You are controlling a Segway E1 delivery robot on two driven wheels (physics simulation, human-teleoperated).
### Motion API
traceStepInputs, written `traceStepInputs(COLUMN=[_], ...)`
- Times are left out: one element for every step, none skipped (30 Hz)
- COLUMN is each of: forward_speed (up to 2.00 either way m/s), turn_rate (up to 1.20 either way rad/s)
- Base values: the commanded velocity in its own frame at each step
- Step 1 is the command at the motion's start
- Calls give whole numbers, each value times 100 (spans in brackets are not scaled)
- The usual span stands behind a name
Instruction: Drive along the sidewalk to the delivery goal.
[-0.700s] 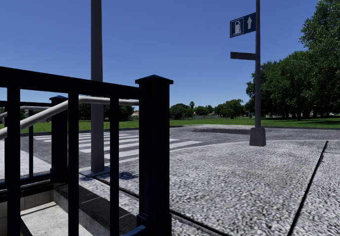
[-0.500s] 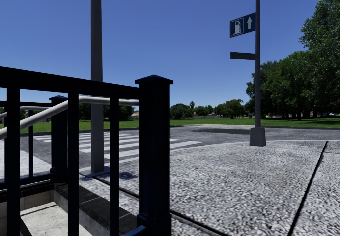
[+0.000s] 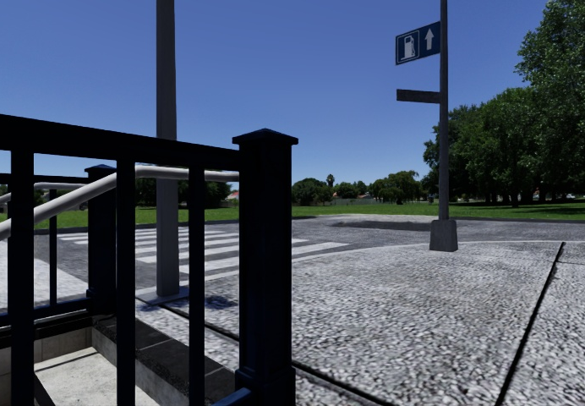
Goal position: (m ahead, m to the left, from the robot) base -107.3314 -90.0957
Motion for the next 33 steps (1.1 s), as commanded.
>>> traceStepInputs(forward_speed=[0, 0, 0, 0, 0, 0, 0, 0, 0, 0, 0, 0, 0, 0, 0, 0, 0, 0, 0, 0, 0, 0, 0, 0, 0, 0, 0, 0, 0, 0, 0, 0, 0], turn_rate=[0, 0, 0, 0, 0, 0, 0, 0, 0, -7, -7, -10, -11, -11, -13, -14, -14, -14, -15, -15, -18, -18, -19, -19, -19, -19, -20, -20, -20, -22, -24, -24, -26])
